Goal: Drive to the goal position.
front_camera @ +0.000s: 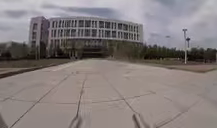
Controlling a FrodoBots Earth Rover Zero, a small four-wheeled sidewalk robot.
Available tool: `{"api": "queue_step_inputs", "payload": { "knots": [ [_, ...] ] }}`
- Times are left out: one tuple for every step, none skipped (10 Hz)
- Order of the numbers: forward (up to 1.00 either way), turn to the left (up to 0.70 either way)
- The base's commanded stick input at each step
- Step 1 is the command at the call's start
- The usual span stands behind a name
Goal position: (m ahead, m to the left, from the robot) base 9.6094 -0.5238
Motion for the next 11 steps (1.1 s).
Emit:
{"api": "queue_step_inputs", "payload": {
  "knots": [
    [1.00,0.00],
    [1.00,0.00],
    [1.00,0.00],
    [1.00,0.00],
    [1.00,0.00],
    [1.00,0.00],
    [1.00,0.00],
    [1.00,0.00],
    [1.00,0.00],
    [1.00,0.00],
    [1.00,0.00]
  ]
}}
